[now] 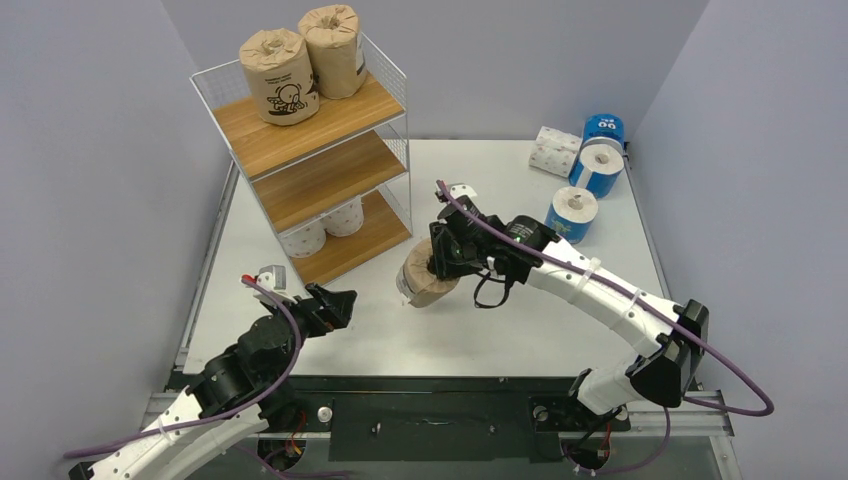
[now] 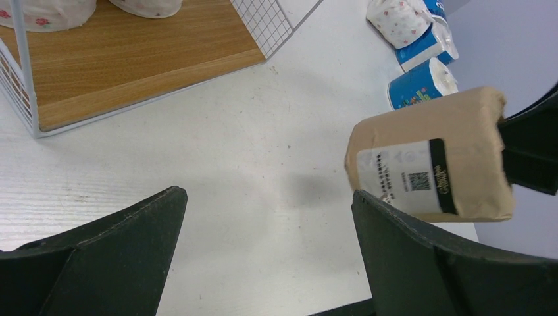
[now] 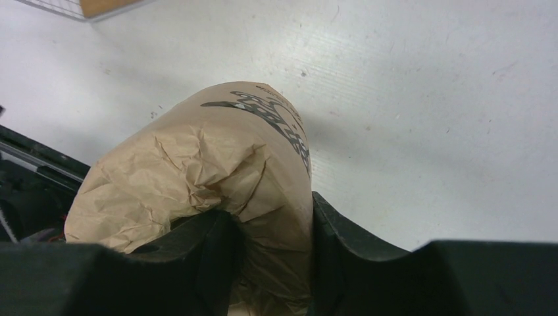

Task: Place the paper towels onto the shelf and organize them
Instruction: Pick up the paper towel from the center of the board, then place the paper towel on the shelf.

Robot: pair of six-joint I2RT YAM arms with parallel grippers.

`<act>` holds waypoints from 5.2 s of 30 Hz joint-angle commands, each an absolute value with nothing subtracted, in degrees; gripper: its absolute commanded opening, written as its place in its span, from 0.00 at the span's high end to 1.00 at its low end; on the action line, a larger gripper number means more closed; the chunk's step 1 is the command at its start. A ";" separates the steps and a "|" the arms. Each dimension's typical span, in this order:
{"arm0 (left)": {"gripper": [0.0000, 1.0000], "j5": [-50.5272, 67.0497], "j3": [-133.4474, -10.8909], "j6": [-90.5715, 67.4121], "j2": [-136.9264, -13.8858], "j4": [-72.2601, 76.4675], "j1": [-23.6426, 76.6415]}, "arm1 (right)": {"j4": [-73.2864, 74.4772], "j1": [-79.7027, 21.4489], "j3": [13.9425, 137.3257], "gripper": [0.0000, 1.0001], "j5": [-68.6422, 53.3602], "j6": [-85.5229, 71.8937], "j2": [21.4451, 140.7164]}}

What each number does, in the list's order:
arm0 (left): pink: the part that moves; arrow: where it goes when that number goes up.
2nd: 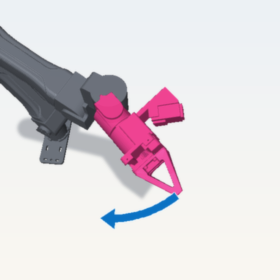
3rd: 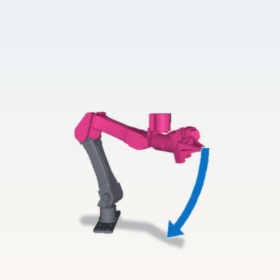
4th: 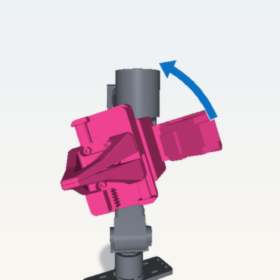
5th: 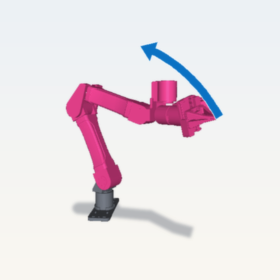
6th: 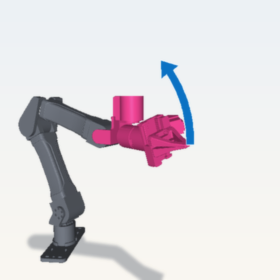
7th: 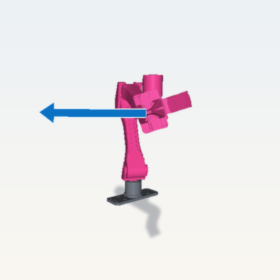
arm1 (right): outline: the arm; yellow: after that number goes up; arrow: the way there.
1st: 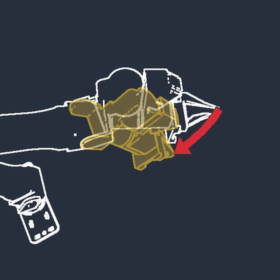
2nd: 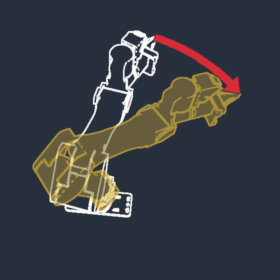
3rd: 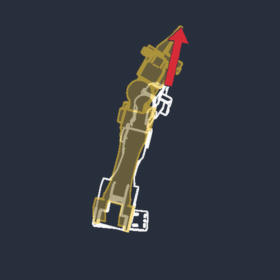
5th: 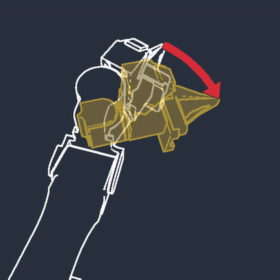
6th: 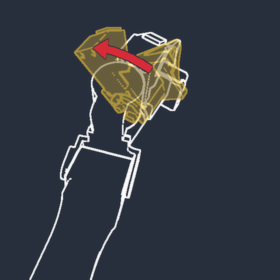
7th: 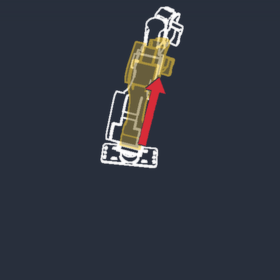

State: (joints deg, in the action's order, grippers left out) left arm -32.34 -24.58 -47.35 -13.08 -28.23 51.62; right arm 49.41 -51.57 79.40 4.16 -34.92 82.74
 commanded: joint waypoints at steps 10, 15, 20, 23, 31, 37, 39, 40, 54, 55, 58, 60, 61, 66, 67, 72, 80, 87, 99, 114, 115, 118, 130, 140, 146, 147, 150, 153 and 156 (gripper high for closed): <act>0.03 -35.33 -29.90 -44.64 -12.37 -29.48 51.68 | 57.77 -51.10 106.63 0.69 8.94 -29.91 82.65; 0.03 -36.12 -31.61 -43.46 -12.63 -29.97 51.68 | 57.75 -51.18 116.19 0.69 9.14 -29.49 86.31; 0.03 -36.18 -33.77 -41.72 -14.36 -29.44 51.69 | 57.43 -51.49 128.35 0.69 11.11 -29.40 91.44; 0.03 -36.21 -34.86 -40.92 -15.58 -28.09 51.70 | 56.25 -51.43 133.24 0.69 11.96 -29.23 93.73; 0.03 -35.86 -38.31 -33.97 -19.56 -19.88 51.68 | 48.04 -50.50 137.79 0.69 13.61 -29.75 97.86; 0.04 -34.83 -42.35 -21.14 -22.61 -9.69 51.68 | 40.98 -50.40 138.19 0.69 12.95 -31.93 99.64; 0.04 -33.52 -43.47 -14.21 -23.55 -5.75 51.68 | 39.75 -50.43 138.65 0.68 12.40 -32.68 100.40; 0.04 -33.24 -44.09 -12.34 -23.90 -3.02 51.68 | 39.23 -50.51 138.76 0.68 12.35 -32.95 100.69; 0.04 -24.11 -54.00 19.82 -36.41 11.70 51.71 | 37.08 -52.25 139.30 0.66 11.75 -37.31 103.40; 0.04 -24.15 -54.83 22.60 -37.01 11.95 51.75 | 36.95 -52.36 139.30 0.66 11.72 -37.55 103.47; 0.04 -24.06 -55.61 27.94 -38.96 12.99 51.76 | 36.51 -52.85 139.30 0.65 10.99 -38.59 103.79; 0.04 -24.10 -55.58 31.40 -39.96 14.09 51.77 | 36.28 -53.22 139.31 0.65 10.47 -39.20 104.15; 0.04 -24.11 -55.51 33.43 -40.24 14.66 51.77 | 36.12 -53.47 139.35 0.65 10.24 -39.38 104.28; 0.04 -23.87 -54.04 40.38 -42.02 18.84 51.77 | 35.64 -54.25 139.68 0.64 8.98 -40.54 105.41; 0.04 -23.89 -53.87 41.07 -42.41 19.76 51.77 | 35.56 -54.56 139.90 0.64 8.88 -40.63 105.62; 0.04 -24.09 -53.94 45.74 -44.96 22.12 51.77 | 35.22 -55.42 140.75 0.64 8.56 -40.79 106.62; 0.04 -23.81 -54.01 47.23 -47.17 24.13 51.77 | 33.86 -56.46 141.49 0.63 7.36 -41.51 107.58; 0.04 -24.90 -54.31 47.43 -49.34 26.63 51.41 | 33.65 -57.02 141.53 0.63 5.68 -41.80 108.31; 0.07 -27.68 -53.94 48.22 -51.38 31.92 49.29 | 33.59 -57.26 137.49 0.60 3.65 -41.43 106.53; 0.30 -28.60 -54.38 43.31 -50.04 31.23 46.29 | 32.62 -57.22 136.21 0.38 0.50 -41.44 104.86; 0.30 -28.62 -54.35 43.06 -49.98 31.16 45.85 | 32.41 -57.22 136.01 0.35 0.50 -41.52 104.77; 0.29 -28.70 -54.32 41.67 -49.65 30.68 44.99 | 32.22 -56.86 135.67 0.28 -0.33 -41.85 104.28; 0.25 -31.60 -54.83 38.42 -48.54 29.49 42.32 | 28.67 -54.67 131.60 0.16 -4.77 -44.43 101.52; 0.22 -32.75 -55.72 34.43 -47.12 25.98 40.56 | 13.60 -51.04 118.05 0.16 -10.38 -47.34 94.11; 0.21 -33.22 -56.28 32.65 -46.47 24.47 39.85 | 2.14 -47.25 107.98 0.21 -11.19 -50.51 89.10; 0.21 -33.18 -56.44 32.09 -46.48 24.13 39.74 | 1.59 -47.00 107.46 0.24 -10.53 -50.68 89.20; 0.20 -33.15 -57.08 31.15 -46.64 23.38 39.54 | 2.30 -45.55 109.18 0.34 -9.94 -51.13 91.85; 0.20 -33.14 -57.67 30.40 -46.87 22.52 39.47 | 3.37 -44.83 112.26 0.45 -9.61 -51.58 95.03; 0.19 -33.20 -58.17 30.04 -46.99 21.83 39.40 | 3.52 -44.78 115.63 0.50 -10.03 -52.18 98.98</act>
State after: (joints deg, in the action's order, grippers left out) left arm -31.33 -55.18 31.44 -47.07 23.09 39.99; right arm 6.17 -44.97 110.65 -9.67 -50.85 94.61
